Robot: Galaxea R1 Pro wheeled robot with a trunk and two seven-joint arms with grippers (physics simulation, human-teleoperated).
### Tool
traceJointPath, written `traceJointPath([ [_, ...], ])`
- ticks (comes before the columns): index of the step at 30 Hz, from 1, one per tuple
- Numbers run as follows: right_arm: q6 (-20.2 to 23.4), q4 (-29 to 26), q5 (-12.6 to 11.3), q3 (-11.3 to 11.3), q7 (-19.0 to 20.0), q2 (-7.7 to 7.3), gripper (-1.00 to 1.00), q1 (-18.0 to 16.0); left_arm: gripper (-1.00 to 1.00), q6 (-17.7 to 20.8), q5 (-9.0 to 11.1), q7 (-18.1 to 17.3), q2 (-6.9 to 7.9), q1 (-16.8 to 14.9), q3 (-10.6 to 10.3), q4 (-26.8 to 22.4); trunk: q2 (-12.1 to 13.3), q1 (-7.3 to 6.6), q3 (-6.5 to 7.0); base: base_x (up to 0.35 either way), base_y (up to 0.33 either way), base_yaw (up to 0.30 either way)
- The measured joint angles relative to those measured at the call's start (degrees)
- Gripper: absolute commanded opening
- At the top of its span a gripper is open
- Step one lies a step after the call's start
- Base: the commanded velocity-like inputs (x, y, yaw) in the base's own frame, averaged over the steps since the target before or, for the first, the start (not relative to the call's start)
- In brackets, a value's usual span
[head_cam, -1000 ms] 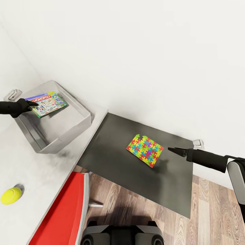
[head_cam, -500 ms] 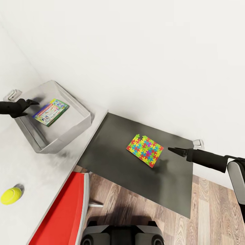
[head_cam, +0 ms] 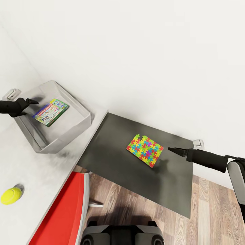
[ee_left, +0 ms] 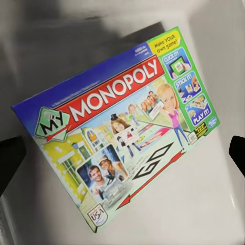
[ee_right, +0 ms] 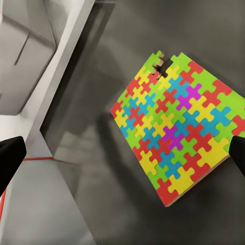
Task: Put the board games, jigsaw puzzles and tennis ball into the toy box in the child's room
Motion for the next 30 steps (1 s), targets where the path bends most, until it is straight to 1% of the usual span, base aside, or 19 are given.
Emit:
traceJointPath([
  [8, 0.00, 0.00, 0.01, -0.04, 0.03, -0.03, 1.00, 0.00, 1.00, 0.28, 0.08, 1.00, -0.19, -0.98, 0.05, 0.00, 0.00, 0.00, 0.00, 0.000, 0.000, 0.000],
  [16, 0.00, 0.00, 0.01, -0.06, 0.05, -0.04, 1.00, 0.00, 1.00, 0.97, 0.57, 1.96, -0.40, -2.61, 0.17, 0.00, 0.00, 0.00, 0.00, 0.000, 0.000, 0.000],
  [21, 0.00, 0.00, -0.01, -0.03, 0.05, -0.03, 1.00, 0.00, 1.00, 2.34, 0.85, 1.98, -0.70, -3.62, 0.28, 0.00, 0.00, 0.00, 0.00, 0.000, 0.000, 0.000],
  [23, 0.00, 0.00, 0.02, 0.04, 0.05, 0.00, 1.00, 0.00, 1.00, 3.84, 1.09, 1.77, -1.17, -4.05, 0.37, -0.09, 0.00, 0.00, 0.00, 0.000, 0.000, 0.000],
  [24, 0.00, 0.00, 0.02, 0.04, 0.05, 0.00, 1.00, 0.00, 1.00, 3.86, 1.04, 1.77, -1.18, -4.06, 0.36, -0.09, 0.00, 0.00, 0.00, 0.000, 0.000, 0.000],
  [26, 0.00, 0.00, 0.03, 0.10, 0.05, 0.07, 1.00, 0.00, 1.00, 5.54, 1.48, 1.24, -1.64, -4.32, 0.58, -0.61, 0.00, 0.00, 0.00, 0.000, 0.000, 0.000],
  [27, 0.00, 0.00, 0.03, 0.10, 0.05, 0.08, 1.00, 0.00, 1.00, 5.56, 1.41, 1.22, -1.64, -4.32, 0.56, -0.61, 0.00, 0.00, 0.00, 0.000, 0.000, 0.000],
  [29, 0.00, 0.00, 0.04, 0.13, 0.08, 0.09, 1.00, 0.00, 1.00, 6.93, 2.18, 0.55, -1.92, -4.27, 0.97, -1.80, 0.00, 0.00, 0.00, 0.000, 0.000, 0.000],
  [30, 0.00, 0.00, 0.04, 0.13, 0.08, 0.09, 1.00, 0.00, 1.00, 6.94, 2.11, 0.54, -1.92, -4.27, 0.95, -1.82, 0.00, 0.00, 0.00, 0.000, 0.000, 0.000],
])
